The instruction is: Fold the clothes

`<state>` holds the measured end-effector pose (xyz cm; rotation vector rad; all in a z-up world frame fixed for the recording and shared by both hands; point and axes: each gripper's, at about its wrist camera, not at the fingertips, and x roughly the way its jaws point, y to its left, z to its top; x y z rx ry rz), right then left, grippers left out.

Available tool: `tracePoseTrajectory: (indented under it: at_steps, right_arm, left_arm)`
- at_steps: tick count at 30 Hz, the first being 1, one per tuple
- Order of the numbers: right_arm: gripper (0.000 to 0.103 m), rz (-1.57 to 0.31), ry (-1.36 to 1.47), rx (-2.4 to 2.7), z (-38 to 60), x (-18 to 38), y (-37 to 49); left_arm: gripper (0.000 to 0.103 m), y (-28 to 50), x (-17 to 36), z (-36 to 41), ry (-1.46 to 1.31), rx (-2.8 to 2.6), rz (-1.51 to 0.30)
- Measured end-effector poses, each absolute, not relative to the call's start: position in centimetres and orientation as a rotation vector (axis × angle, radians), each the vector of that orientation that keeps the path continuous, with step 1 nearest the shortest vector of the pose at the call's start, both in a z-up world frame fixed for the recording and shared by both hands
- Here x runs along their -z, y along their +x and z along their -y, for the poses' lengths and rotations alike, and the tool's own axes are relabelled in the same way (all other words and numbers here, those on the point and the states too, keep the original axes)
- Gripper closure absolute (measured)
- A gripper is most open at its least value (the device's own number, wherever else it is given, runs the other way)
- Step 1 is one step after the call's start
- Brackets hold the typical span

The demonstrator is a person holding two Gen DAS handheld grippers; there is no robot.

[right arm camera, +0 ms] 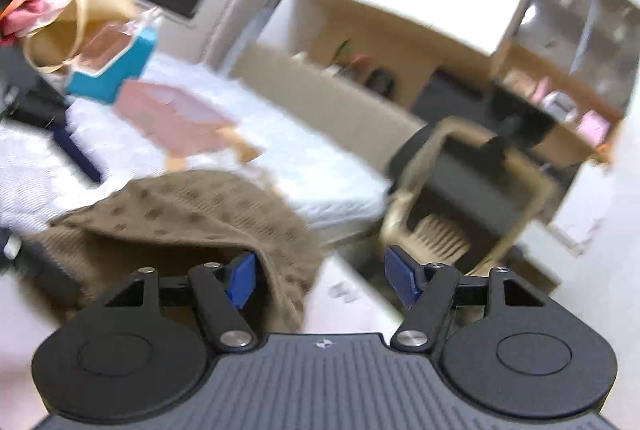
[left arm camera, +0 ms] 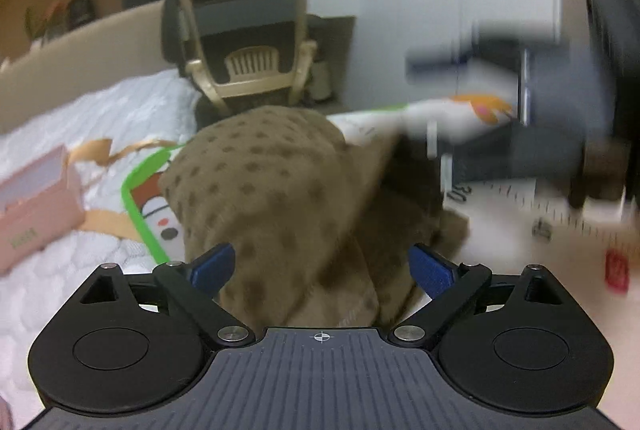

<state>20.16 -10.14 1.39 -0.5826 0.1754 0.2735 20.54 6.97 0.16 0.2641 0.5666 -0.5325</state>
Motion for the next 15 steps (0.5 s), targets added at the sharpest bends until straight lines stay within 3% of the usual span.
tracePoseTrajectory:
  at_steps: [5, 6, 7, 8, 15]
  right_arm:
    - [0.036, -0.311, -0.673, -0.274, 10.3, 2.9, 20.7]
    - [0.042, -0.323, -0.675, -0.269, 10.3, 3.5, 20.8]
    - [0.056, -0.335, -0.678, -0.265, 10.3, 4.1, 20.9]
    - [0.058, -0.294, -0.644, -0.229, 10.8, 3.1, 20.6]
    - [0.056, -0.149, -0.534, -0.149, 14.0, -1.3, 16.1]
  left_arm:
    - [0.005, 21.4, 1.4, -7.6, 0.212, 0.482, -0.610]
    - [0.005, 21.5, 1.7, -7.8, 0.210, 0.471, -0.622]
    - [0.005, 21.6, 2.0, -8.0, 0.215, 0.459, -0.631]
    - [0.005, 21.5, 2.2, -8.1, 0.227, 0.445, -0.639]
    - [0.003, 21.2, 3.1, -10.3, 0.218, 0.380, -0.683]
